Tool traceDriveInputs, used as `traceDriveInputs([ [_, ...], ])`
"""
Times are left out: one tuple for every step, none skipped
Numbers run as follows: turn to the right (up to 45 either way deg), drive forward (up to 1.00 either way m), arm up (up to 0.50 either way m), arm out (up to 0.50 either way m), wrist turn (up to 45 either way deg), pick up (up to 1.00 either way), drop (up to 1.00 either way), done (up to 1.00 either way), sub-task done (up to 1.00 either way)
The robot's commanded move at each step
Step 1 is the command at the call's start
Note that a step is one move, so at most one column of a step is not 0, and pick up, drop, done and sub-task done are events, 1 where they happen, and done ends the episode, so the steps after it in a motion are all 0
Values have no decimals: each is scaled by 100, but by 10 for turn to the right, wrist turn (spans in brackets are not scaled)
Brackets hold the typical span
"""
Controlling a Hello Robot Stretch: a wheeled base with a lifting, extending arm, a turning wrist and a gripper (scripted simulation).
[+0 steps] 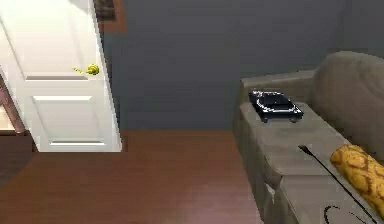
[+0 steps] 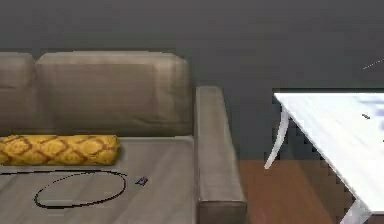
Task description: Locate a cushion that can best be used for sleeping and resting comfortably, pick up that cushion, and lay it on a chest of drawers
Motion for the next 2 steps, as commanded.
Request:
traceDriveInputs([
  [-450, 0, 0, 0, 0, 0, 0, 0, 0],
  [0, 100, 0, 0, 0, 0, 0, 0, 0],
])
